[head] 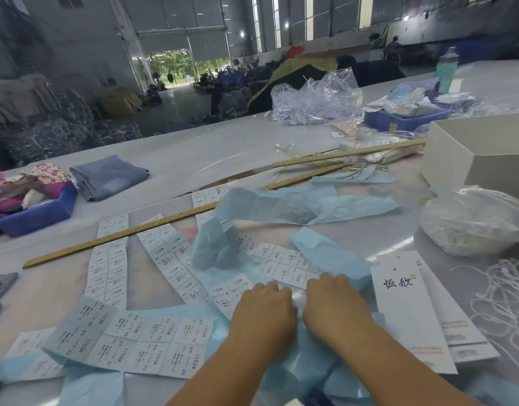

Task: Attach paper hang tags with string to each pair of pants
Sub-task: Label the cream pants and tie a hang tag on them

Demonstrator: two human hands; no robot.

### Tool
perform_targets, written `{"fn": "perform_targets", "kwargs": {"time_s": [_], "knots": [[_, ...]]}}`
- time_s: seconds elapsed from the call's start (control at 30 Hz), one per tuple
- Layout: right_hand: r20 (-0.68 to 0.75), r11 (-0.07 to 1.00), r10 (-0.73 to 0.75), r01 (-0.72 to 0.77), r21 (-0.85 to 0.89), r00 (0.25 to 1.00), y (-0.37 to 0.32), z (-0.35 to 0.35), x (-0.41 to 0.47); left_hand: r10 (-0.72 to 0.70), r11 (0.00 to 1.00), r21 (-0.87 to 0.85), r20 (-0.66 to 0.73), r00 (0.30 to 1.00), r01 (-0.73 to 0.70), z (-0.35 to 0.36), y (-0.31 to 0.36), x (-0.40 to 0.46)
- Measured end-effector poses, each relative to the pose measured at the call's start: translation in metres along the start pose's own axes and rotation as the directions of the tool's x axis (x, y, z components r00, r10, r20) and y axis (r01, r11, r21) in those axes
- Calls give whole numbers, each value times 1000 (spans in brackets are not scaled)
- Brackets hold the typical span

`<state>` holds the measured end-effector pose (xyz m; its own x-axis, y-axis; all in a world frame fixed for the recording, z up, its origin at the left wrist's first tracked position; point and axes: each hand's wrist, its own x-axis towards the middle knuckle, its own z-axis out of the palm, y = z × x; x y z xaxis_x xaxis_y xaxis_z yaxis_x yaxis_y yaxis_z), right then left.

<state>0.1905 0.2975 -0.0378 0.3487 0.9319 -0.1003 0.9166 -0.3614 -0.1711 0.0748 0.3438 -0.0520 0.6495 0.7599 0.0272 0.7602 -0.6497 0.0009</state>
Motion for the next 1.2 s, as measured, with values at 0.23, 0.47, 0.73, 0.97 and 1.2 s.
{"fn": "perform_targets", "kwargs": {"time_s": [0.23,0.47,0.73,0.97,1.2], "knots": [[93,848,-18,-34,529,996,-18,-7,0,-94,994,-47,-8,995,94,5,-5,1],[39,778,24,-43,627,999,-12,-12,1,-271,962,-18,80,959,273,2,-6,0],[-12,941,123,-113,319,992,-6,-28,-3,-247,963,-102,27,969,249,6,-10,3],[156,974,81,-111,196,984,-5,-29,-14,-242,970,5,-82,967,243,10,-8,-1],[177,936,-38,-27,351,984,-12,-24,-8,-201,958,-224,-79,977,179,13,-3,-1]]}}
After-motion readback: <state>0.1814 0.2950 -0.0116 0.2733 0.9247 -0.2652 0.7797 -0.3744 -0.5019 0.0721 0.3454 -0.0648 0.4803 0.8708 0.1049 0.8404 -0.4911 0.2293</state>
